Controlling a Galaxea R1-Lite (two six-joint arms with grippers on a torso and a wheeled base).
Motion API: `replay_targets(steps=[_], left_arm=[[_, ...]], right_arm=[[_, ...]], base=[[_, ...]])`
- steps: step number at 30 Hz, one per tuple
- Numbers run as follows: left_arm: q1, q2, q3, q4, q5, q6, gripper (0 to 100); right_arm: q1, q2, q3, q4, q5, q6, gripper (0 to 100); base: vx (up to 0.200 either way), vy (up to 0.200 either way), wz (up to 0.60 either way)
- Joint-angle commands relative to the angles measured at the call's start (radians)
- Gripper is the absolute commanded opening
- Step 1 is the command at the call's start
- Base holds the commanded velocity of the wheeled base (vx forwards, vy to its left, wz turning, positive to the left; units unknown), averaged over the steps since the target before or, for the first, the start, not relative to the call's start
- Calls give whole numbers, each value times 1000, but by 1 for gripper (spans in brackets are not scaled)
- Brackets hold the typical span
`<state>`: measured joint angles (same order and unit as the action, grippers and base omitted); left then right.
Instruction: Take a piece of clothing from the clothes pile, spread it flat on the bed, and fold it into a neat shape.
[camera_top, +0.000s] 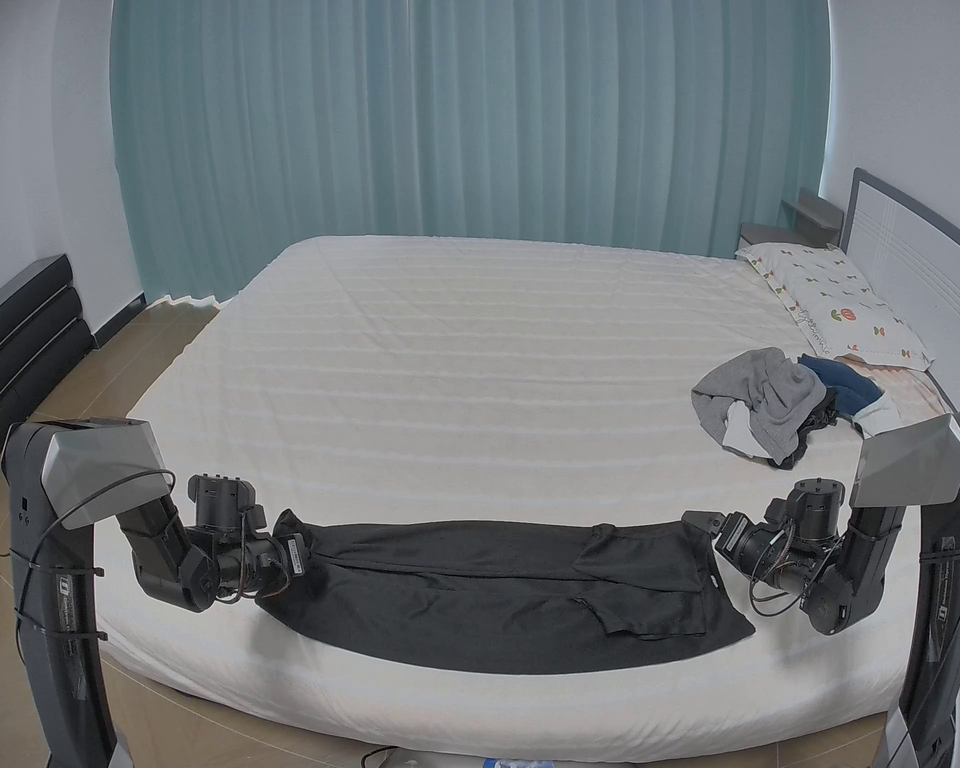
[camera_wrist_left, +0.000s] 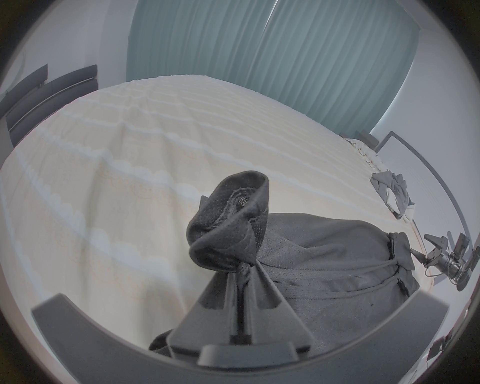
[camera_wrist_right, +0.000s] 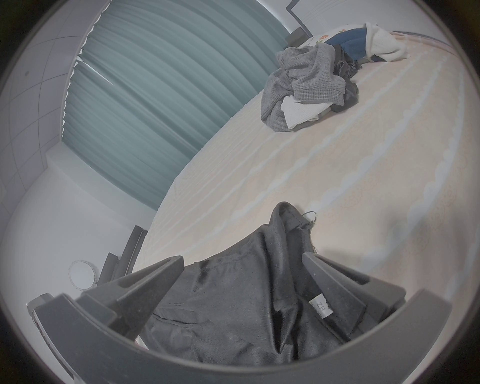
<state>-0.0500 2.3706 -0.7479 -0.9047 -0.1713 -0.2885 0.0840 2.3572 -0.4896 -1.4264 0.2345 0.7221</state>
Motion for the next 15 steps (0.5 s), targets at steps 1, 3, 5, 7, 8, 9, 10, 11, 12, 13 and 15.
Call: replay_targets(steps=[1, 3, 5, 7, 8, 9, 10, 11, 12, 13, 15], left_arm=[[9, -24, 2, -2, -2, -3, 0], [7, -25, 4, -8, -2, -3, 0], [2, -24, 10, -8, -4, -12, 0], [1, -24, 10, -11, -2, -32, 0], [1, -24, 10, -16, -2, -38, 0], [1, -24, 10, -16, -2, -38, 0], [1, -24, 8, -30, -2, -49, 0], [1, -22, 8, -34, -2, -50, 0], [1, -22, 8, -34, -2, -50, 0], [1, -18, 8, -39, -2, -50, 0], [1, -14, 1, -40, -2, -54, 0]], right_arm=[[-13, 4, -4, -2, 0, 0, 100], [-24, 5, -11, 0, 6, 2, 100], [-47, 24, -34, -2, 17, 7, 100], [-69, 36, -50, 0, 17, 14, 100], [-72, 37, -53, 0, 17, 16, 100], [-72, 37, -53, 0, 17, 16, 100], [-79, 37, -58, 0, 19, 16, 100], [-81, 37, -61, 0, 19, 17, 100], [-81, 37, -61, 0, 19, 19, 100], [-79, 39, -63, 0, 19, 23, 100], [-79, 43, -64, 0, 19, 25, 100]], base=[[0, 0, 0], [0, 0, 0], [0, 0, 0], [-100, 0, 0], [-200, 0, 0], [-200, 0, 0], [-200, 0, 0], [-200, 0, 0], [-200, 0, 0], [0, 0, 0], [0, 0, 0]])
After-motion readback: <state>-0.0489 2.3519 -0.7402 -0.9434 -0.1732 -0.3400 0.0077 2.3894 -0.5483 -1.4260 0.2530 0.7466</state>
